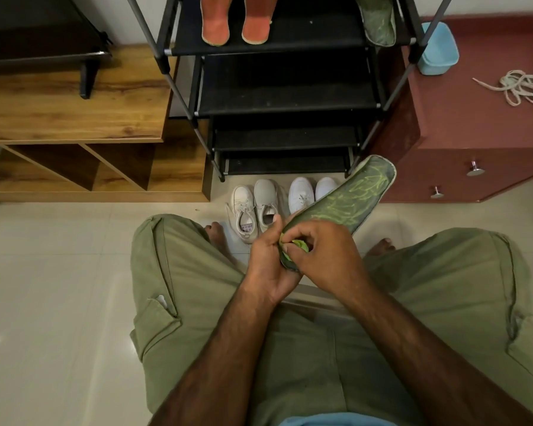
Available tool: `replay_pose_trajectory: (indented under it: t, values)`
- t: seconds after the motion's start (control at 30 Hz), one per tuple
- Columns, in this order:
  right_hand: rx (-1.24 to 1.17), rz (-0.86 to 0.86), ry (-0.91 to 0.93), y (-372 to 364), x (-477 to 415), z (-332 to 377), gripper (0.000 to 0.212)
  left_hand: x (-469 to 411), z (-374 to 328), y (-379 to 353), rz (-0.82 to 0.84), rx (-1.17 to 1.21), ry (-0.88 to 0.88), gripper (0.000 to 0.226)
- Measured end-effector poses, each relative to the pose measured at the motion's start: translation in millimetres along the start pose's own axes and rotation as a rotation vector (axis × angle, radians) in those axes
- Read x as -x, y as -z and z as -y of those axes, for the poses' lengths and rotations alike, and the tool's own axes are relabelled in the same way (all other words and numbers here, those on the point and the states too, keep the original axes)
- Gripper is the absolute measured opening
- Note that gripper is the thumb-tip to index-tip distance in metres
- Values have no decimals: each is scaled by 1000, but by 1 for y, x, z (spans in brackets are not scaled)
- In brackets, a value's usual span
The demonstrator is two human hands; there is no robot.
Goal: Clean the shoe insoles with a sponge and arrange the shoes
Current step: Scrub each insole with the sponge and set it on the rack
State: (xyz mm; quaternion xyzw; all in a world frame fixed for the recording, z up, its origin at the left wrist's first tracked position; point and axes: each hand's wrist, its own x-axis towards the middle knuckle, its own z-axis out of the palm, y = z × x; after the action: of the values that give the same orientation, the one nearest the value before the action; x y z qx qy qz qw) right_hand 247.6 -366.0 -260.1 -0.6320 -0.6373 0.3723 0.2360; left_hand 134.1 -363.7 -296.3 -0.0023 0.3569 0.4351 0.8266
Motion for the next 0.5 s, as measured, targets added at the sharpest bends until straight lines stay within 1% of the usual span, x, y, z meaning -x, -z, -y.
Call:
replay_pose_trajectory:
  t: [0.1,0.2,0.3,0.37,0.5]
  values:
    - [19,-26,-3,0,-2,0,16,-1,-2,-6,-25,-8,-9,63]
    - [8,-66,-29,3,-7,1,18,-2,-3,-9,-43,-10,0,56]
    - [63,-136,-72,5,-15,0,21,-5,-3,-8,-61,-37,13,57]
    - [88,-100,-27,4,-15,1,19,-5,-5,-7,-63,-26,10,58]
    - [26,68,24,3,-3,0,18,-5,-7,-5,-31,5,19,57]
